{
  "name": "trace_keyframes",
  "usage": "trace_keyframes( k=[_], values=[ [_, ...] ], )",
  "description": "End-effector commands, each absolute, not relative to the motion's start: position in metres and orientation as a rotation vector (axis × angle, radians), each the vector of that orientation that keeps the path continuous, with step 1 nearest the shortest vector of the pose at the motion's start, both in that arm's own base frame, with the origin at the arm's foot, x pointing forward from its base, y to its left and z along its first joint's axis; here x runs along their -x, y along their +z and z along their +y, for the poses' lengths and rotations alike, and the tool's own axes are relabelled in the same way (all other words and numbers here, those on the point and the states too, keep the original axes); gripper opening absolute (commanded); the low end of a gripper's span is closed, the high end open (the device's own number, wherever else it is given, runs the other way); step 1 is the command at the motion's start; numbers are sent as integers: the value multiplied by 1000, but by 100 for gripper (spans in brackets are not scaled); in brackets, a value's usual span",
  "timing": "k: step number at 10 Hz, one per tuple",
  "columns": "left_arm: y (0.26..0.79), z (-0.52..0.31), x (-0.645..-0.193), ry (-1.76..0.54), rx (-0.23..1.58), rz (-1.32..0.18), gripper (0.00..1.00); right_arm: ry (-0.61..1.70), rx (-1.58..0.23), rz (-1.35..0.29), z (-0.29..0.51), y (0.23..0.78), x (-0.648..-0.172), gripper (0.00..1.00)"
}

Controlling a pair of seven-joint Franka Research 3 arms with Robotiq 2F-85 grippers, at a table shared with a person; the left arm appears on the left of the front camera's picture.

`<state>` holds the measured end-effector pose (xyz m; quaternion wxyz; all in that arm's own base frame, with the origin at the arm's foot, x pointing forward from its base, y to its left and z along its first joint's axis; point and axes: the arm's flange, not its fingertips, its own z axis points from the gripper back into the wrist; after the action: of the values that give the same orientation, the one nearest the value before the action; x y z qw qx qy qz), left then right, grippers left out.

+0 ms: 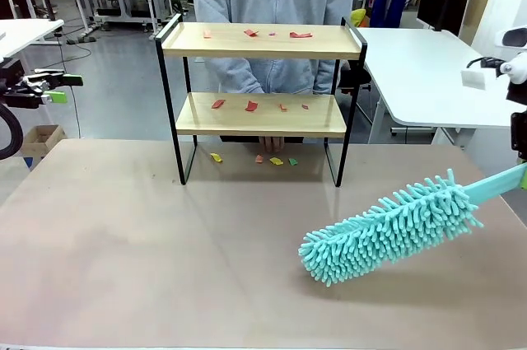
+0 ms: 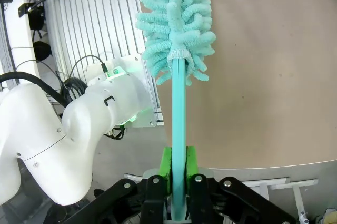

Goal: Clean the shelf.
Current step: Clean the specific section of the Shelf indicated by the human with the Duster.

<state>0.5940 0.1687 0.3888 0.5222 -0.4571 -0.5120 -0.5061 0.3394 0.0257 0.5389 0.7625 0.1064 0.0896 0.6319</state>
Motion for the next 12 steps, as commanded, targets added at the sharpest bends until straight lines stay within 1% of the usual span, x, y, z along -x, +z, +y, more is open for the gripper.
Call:
trace_keyframes(
  k=[1,11,12],
  values=[
    [390,169,-593,-1233,1086,-1226,100,1370,-231,184,26,541,-337,13],
    [390,169,-593,-1233,1086,-1226,100,1374,-230,195,26,539,-339,13],
    [390,169,-593,-1233,1086,-1226,100,1385,-236,131,46,539,-346,13]
  ],
)
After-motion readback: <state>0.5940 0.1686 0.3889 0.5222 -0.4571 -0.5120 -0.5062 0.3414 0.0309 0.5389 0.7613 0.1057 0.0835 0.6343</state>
